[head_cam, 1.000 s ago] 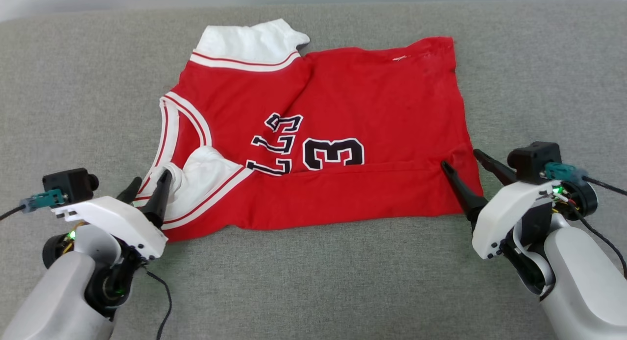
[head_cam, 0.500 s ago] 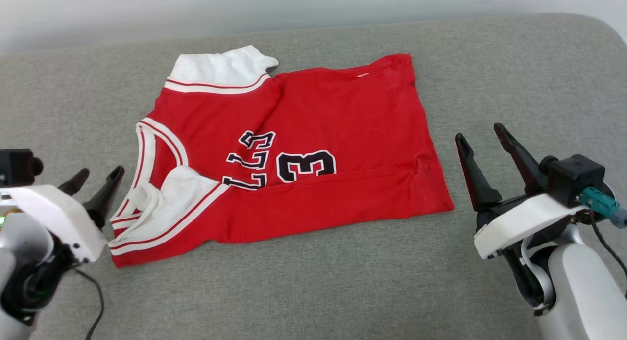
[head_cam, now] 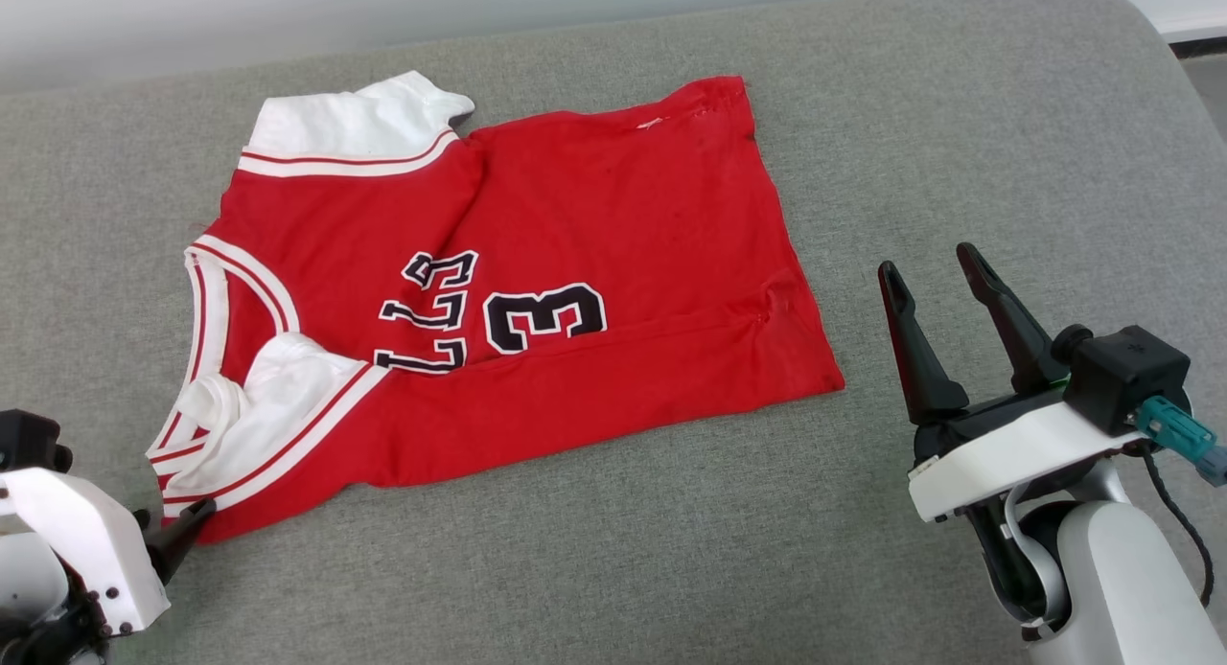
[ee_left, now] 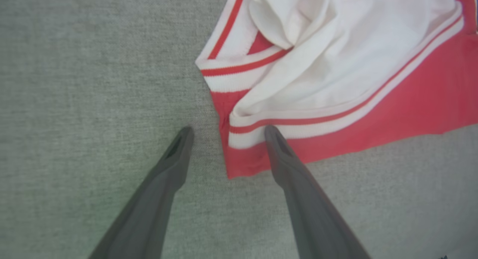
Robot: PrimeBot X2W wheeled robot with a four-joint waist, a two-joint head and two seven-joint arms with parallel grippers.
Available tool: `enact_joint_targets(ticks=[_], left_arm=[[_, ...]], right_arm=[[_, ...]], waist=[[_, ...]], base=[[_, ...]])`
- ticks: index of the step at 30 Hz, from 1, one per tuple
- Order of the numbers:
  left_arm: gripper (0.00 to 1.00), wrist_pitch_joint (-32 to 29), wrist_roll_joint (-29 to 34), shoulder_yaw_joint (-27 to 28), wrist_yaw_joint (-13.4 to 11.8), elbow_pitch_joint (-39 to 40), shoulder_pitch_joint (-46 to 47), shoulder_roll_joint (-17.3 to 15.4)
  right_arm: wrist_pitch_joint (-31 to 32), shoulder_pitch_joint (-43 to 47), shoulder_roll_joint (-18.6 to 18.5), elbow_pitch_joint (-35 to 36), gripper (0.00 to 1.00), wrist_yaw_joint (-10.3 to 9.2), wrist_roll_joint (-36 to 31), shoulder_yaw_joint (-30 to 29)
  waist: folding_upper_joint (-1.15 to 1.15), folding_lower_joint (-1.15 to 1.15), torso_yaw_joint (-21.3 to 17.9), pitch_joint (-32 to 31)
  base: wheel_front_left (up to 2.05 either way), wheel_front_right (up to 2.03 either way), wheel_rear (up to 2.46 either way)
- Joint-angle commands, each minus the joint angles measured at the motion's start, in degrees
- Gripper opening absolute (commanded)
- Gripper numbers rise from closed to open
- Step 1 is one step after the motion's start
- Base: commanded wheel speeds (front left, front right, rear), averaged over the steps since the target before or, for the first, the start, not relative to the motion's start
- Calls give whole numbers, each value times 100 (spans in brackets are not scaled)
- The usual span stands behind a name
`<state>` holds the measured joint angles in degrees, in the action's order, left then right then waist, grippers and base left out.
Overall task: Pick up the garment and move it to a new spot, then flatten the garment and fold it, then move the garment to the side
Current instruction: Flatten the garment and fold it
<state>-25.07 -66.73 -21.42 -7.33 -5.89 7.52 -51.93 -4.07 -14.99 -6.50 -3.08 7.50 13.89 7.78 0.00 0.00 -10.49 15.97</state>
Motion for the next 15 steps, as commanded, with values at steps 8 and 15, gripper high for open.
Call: enact_joint_targets(ticks=[8, 15], left_arm=[[0, -427, -297, -306, 91, -199, 100, 474], [0, 21, -96, -126, 136, -175, 298, 464]], right_arm=[[-6, -96, -5, 32, 100, -2, 64, -34], [378, 40, -118, -35, 100, -2, 224, -220]], waist=[[0, 0, -95, 114], [0, 0, -8, 58]], base=[[0, 0, 0], [0, 0, 0]])
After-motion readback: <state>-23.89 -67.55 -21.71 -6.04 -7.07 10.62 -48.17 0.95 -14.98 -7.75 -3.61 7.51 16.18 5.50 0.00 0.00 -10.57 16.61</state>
